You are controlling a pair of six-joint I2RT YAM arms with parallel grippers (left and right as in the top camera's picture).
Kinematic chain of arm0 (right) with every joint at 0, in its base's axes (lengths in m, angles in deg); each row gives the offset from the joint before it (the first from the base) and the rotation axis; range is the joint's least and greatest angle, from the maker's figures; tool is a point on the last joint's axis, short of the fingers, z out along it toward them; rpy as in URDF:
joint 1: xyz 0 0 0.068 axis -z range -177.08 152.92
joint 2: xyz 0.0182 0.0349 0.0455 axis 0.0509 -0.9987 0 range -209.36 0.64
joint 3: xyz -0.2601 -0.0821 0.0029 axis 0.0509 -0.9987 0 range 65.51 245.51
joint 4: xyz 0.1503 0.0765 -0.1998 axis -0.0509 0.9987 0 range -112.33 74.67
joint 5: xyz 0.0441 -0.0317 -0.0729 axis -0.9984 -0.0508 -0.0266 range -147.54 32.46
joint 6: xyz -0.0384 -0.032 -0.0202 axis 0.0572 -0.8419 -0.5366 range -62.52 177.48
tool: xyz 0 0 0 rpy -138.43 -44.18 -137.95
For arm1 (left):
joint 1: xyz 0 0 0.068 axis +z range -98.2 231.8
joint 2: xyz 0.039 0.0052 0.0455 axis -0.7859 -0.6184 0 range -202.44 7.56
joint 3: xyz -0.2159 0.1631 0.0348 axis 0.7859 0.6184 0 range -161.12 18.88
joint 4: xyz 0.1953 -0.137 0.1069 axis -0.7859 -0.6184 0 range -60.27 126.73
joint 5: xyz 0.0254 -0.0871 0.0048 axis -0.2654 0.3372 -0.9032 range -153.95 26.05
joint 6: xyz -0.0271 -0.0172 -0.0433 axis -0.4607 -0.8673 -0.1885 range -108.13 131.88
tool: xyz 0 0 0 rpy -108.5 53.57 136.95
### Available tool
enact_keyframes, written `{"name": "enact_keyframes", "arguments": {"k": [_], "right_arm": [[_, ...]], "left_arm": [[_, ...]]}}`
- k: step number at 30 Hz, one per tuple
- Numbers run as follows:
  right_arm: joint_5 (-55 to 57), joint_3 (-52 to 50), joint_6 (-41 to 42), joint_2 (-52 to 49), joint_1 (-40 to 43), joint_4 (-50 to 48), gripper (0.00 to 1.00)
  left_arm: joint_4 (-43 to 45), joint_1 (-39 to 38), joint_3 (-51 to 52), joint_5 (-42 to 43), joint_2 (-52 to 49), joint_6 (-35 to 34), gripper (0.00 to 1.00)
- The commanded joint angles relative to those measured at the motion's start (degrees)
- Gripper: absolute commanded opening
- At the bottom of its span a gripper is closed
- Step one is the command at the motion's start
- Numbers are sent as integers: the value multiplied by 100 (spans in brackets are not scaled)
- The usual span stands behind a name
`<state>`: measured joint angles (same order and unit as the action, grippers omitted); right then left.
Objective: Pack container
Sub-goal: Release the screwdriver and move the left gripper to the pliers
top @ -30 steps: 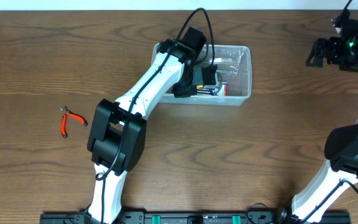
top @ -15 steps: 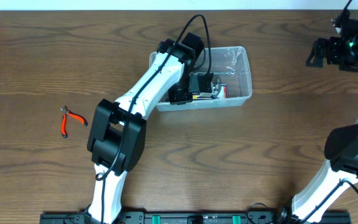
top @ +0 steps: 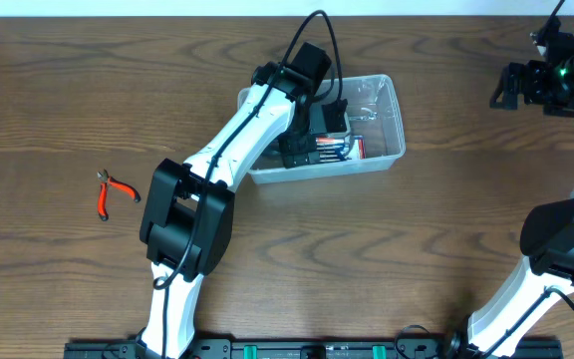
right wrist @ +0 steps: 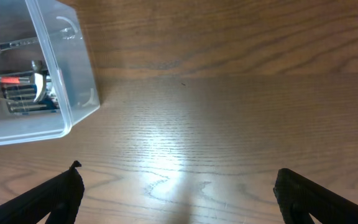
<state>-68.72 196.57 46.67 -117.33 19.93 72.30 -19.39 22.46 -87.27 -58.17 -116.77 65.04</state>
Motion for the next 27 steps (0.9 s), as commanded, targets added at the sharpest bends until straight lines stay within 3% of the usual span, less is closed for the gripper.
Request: {"name": "enact_keyframes", "arguments": {"k": [1, 7, 10, 14, 17, 20, 27], "right_arm": [[-87, 37, -63, -15, 15, -26, 99], [-87, 37, -61, -15, 15, -94, 99], [-87, 37, -63, -15, 15, -85, 99], [-87, 37, -63, -15, 15, -81, 99], [-87, 37, -63, -15, 15, -81, 99], [-87, 37, -63, -15, 15, -76, 99], [-90, 37, -61, -15, 15, -70, 99]], "left_arm": [[-33, 26, -31, -391, 302, -804, 98], [-59, 140, -35, -1672, 1471, -2037, 98], [-413, 479, -35, -1849, 2138, -2822, 98], [-1139, 1456, -33, -1847, 2837, -4435, 98], [-1797, 2435, -33, -1845, 3117, -6096, 98], [-2369, 3250, 15, -1843, 3143, -7149, 98], [-1869, 4398, 1021, -1650, 3008, -7410, 98]]}}
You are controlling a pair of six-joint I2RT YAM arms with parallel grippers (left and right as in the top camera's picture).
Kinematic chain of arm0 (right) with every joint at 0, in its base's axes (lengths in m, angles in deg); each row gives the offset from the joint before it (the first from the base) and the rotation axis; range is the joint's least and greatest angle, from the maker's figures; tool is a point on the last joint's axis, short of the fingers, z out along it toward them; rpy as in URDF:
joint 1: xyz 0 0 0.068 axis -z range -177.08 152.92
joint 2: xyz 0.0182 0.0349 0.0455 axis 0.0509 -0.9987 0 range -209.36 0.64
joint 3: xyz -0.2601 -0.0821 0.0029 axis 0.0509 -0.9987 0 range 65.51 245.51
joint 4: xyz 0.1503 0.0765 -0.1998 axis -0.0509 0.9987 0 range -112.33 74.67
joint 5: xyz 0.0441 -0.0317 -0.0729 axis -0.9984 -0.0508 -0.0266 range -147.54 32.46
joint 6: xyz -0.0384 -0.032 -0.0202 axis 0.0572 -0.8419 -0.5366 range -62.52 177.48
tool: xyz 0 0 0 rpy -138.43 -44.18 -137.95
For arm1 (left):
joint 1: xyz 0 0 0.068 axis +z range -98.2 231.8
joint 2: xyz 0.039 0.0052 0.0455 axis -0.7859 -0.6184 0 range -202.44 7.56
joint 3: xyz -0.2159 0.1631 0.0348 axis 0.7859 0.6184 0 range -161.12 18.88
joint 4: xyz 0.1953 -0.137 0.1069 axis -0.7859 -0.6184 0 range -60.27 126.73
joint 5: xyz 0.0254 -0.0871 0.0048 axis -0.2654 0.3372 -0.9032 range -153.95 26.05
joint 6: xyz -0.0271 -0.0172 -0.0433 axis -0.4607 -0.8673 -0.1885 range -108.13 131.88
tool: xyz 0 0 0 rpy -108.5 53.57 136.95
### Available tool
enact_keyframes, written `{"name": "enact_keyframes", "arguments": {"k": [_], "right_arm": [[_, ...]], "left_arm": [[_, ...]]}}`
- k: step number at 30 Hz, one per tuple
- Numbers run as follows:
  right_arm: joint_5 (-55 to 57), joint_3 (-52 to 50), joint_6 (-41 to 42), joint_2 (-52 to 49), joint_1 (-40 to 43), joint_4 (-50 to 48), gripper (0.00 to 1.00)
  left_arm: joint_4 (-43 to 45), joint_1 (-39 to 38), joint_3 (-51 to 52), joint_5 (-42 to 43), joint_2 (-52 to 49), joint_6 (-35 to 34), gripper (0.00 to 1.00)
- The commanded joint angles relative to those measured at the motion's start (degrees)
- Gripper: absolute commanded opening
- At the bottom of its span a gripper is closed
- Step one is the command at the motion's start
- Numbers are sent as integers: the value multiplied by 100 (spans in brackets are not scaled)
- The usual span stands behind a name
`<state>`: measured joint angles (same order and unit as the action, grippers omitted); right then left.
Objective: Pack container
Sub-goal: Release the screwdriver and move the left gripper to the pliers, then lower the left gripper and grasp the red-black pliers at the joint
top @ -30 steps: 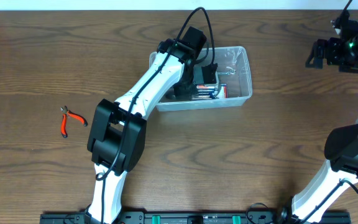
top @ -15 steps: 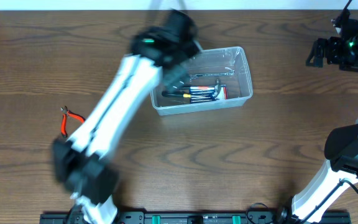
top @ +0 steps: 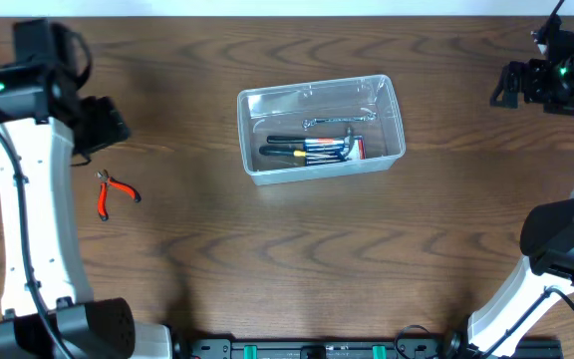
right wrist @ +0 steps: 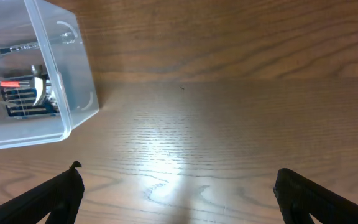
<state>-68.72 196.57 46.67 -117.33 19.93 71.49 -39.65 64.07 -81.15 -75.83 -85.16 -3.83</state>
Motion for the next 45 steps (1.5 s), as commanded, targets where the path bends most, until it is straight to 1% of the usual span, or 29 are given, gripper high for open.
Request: {"name": "enact_keyframes", "arguments": {"k": [1, 6, 13, 17, 22, 31, 45], "right_arm": [[-90, 37, -61, -15, 15, 13, 99], [-87, 37, -61, -15, 15, 22, 99], [-90, 37, -59, -15, 15, 37, 99], [-90, 37, -59, -15, 15, 50, 99], [-90, 37, -59, -15, 13, 59, 99], [-90, 37, -59, -15, 13, 144, 99], [-90, 37, -61, -15, 9, 160, 99]], "left_arm": [[363, 334, 647, 162, -160, -522, 98], [1360, 603, 1755, 625, -160, -627, 99], [2632, 614, 3167, 658, -162, -977, 99], [3182, 603, 3652, 732, -164, -1012, 99], [3510, 590, 3720, 837, -313, -1145, 99], [3888, 575, 3687, 1150, -1202, -1163, 99], [4332, 264, 3451, 1147, -1384, -1231, 99]]}}
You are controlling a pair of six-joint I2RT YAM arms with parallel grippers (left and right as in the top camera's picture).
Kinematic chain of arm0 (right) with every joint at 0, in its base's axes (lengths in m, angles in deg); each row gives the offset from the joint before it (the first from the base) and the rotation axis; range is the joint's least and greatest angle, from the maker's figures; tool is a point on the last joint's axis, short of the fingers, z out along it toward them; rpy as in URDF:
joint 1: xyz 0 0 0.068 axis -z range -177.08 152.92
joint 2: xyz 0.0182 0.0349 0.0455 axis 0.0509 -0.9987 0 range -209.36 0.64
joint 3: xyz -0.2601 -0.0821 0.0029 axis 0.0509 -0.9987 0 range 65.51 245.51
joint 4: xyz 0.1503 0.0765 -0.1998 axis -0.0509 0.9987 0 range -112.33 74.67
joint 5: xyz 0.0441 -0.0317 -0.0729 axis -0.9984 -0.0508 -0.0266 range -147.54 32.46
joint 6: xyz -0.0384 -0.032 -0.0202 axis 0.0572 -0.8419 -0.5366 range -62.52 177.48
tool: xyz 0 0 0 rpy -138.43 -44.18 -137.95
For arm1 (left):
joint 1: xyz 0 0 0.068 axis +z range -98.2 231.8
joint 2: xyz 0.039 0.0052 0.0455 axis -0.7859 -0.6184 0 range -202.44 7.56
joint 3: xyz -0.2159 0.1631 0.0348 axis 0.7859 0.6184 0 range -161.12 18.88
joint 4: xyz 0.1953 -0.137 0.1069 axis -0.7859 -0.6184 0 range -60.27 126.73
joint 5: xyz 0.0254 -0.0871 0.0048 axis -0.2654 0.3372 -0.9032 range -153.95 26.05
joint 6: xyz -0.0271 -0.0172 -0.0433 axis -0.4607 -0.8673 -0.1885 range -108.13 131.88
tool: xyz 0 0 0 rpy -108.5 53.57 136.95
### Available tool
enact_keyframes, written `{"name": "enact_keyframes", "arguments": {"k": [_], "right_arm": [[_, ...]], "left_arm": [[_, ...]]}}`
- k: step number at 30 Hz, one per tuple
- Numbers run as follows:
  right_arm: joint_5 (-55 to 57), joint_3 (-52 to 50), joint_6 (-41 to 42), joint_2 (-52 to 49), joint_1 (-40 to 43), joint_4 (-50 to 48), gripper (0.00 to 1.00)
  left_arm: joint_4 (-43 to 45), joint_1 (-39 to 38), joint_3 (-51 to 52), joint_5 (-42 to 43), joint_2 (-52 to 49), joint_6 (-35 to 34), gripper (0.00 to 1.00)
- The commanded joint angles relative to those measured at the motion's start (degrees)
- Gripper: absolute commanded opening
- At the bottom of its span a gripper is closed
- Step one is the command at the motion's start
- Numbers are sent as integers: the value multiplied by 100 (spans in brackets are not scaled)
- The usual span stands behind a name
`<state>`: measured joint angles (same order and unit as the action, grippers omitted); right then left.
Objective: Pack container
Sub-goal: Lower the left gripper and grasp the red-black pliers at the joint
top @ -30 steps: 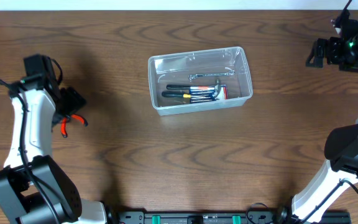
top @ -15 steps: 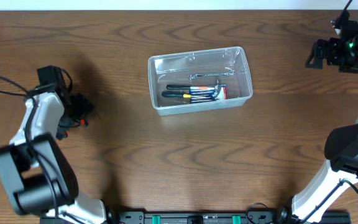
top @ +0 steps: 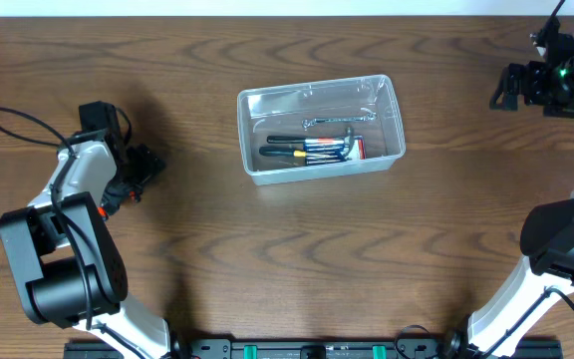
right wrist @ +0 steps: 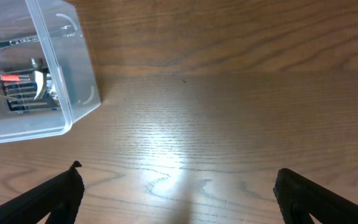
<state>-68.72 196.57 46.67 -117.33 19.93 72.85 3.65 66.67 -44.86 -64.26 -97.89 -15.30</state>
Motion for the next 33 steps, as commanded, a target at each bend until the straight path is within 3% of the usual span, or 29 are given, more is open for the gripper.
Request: {"name": "enact_keyframes", "arguments": {"k": [1, 33], "right_arm": [[-90, 37, -61, -15, 9, 28, 99], [-83, 37, -63, -15, 9, 212, 99]], "left_arm": [[0, 11, -219, -9, -164, -83, 99], [-374, 345, -483, -81, -636, -1113, 99]]}}
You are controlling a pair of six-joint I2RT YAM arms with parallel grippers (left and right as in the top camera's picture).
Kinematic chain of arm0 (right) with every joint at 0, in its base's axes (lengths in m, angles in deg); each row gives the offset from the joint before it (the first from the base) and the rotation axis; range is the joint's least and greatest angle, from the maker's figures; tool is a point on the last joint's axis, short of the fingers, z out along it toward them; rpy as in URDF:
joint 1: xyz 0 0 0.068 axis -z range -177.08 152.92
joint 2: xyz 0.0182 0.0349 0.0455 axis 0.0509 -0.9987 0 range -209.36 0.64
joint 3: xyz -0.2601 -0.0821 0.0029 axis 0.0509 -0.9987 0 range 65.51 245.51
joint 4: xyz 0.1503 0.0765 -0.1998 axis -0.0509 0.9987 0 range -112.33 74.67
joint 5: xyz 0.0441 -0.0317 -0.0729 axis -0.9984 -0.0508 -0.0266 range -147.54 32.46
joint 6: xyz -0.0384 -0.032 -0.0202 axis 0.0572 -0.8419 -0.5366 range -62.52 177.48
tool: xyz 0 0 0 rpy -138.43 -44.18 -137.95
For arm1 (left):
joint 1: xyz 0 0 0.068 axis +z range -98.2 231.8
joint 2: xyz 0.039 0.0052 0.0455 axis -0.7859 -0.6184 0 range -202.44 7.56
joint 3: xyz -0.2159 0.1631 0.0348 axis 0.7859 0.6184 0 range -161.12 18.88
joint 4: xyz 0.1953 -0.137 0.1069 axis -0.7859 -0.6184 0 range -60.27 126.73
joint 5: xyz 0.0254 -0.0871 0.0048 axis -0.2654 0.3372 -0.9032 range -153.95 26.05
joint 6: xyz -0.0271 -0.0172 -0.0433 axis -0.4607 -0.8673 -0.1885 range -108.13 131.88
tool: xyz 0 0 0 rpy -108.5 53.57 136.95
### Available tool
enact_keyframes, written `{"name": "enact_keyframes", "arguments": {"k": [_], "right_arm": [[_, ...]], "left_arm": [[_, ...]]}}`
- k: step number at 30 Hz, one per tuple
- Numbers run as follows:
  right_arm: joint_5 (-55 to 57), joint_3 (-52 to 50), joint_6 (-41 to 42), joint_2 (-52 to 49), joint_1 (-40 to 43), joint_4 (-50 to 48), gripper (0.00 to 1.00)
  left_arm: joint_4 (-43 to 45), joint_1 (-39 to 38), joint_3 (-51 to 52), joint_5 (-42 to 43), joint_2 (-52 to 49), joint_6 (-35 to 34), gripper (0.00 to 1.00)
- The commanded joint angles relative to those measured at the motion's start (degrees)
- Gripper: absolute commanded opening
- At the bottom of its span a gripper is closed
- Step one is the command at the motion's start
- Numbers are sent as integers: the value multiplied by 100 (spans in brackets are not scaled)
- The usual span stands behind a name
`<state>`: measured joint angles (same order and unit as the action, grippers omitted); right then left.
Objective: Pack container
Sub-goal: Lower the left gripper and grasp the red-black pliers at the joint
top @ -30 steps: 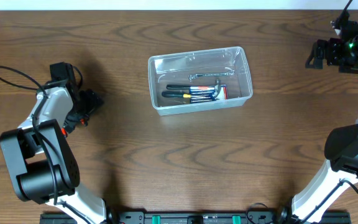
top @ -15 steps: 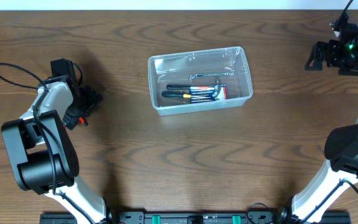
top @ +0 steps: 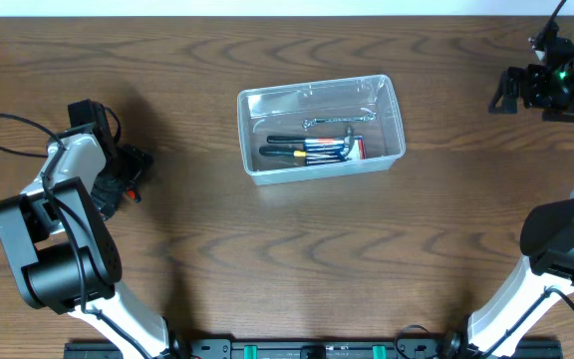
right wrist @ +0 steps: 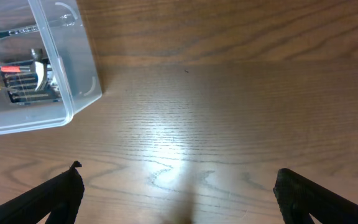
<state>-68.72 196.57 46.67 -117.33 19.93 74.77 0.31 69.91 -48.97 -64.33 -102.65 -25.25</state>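
A clear plastic container (top: 398,118) stands at the table's middle back. It holds a silver wrench (top: 339,121) and black-handled tools (top: 307,148). The container's corner (right wrist: 73,74) shows in the right wrist view. The red-handled pliers (top: 105,205) lie at the far left, mostly hidden under my left gripper (top: 131,166). That gripper is down at them, and its jaws cannot be made out. My right gripper (right wrist: 179,190) hangs open over bare table at the far right (top: 511,90), with nothing between its fingers.
The table top is dark brown wood (top: 297,259). A black cable (top: 8,125) loops from the left arm near the left edge. The right arm's base (top: 566,244) stands at the right edge.
My left gripper has shifted slightly to the left and back at the pliers. The right gripper has barely moved and is still open.
My left gripper was first inside the container among the tools. Then the left arm stood at the far left, behind the pliers lying on the table. After that the gripper was down over the pliers, and it is still there.
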Motion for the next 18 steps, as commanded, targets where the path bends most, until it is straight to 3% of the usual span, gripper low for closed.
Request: {"name": "enact_keyframes", "arguments": {"k": [1, 4, 8, 18], "right_arm": [[-83, 37, -63, -15, 9, 20, 99], [-42, 37, -61, -15, 9, 20, 99], [-17, 37, -61, -15, 9, 20, 99], [-17, 37, -61, -15, 9, 20, 99]], "left_arm": [[-35, 22, -72, -111, -160, -129, 95], [-17, 22, -72, -216, -160, -179, 77], [55, 20, -72, -221, -160, -179, 73], [227, 20, -72, -219, -160, -179, 52]]}}
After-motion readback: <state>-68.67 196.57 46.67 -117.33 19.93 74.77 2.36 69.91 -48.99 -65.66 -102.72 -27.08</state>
